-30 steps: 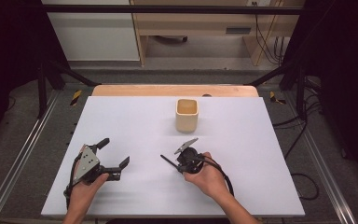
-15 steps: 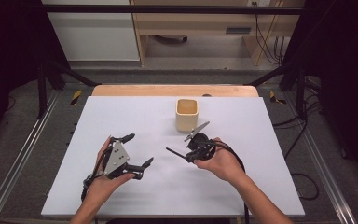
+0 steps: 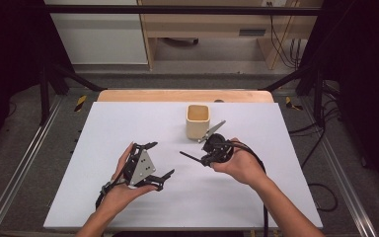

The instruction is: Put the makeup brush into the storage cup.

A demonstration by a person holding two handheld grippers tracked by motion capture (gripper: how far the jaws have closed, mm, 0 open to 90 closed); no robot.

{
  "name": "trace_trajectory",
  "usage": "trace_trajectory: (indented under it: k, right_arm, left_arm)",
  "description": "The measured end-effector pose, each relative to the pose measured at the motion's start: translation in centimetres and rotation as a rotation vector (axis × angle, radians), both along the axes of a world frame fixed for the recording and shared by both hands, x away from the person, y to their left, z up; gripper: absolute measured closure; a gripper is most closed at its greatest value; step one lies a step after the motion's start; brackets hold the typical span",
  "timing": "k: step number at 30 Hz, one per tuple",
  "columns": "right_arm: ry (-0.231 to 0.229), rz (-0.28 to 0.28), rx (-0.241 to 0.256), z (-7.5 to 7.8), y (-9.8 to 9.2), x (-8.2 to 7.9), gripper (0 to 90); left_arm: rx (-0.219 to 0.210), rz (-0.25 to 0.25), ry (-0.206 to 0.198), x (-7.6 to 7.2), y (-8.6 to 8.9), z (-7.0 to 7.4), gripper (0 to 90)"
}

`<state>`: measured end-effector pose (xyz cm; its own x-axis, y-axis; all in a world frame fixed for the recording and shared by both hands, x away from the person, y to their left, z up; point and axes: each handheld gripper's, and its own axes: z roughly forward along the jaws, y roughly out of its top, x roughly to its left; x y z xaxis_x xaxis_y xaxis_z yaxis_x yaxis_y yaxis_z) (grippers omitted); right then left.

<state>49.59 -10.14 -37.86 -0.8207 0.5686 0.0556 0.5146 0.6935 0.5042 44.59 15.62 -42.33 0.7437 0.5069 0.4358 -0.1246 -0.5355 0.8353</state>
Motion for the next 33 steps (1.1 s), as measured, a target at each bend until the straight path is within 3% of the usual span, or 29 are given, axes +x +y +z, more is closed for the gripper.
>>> trace_trajectory:
  k: [9, 16, 23, 25, 30, 33]
  right_arm:
    - [0.020, 0.033, -0.079, -0.1, 0.3, -0.1, 84.1]
    - [0.022, 0.038, -0.078, 0.3, 0.3, -0.3, 84.0]
    - [0.020, 0.031, -0.070, 0.7, 0.1, -0.2, 84.1]
    - [0.020, 0.033, -0.071, 0.7, 0.2, -0.3, 84.1]
    - [0.021, 0.040, -0.065, 1.0, 0.5, -0.4, 84.1]
    - [0.014, 0.046, -0.067, 1.5, 0.6, -0.3, 84.1]
  left_arm:
    - [0.071, -0.036, -0.039, -0.2, -1.6, 0.8, 2.8]
    - [0.090, -0.046, -0.081, -0.2, -2.3, 0.8, 2.6]
    - [0.102, -0.065, -0.079, -0.2, -2.8, 0.5, 2.8]
    - [0.091, -0.068, -0.062, -0.1, -3.0, 0.4, 3.3]
    - [0.129, -0.059, -0.082, 0.0, -3.3, 0.3, 3.8]
    - [0.137, -0.063, -0.074, -0.2, -3.5, 0.3, 4.6]
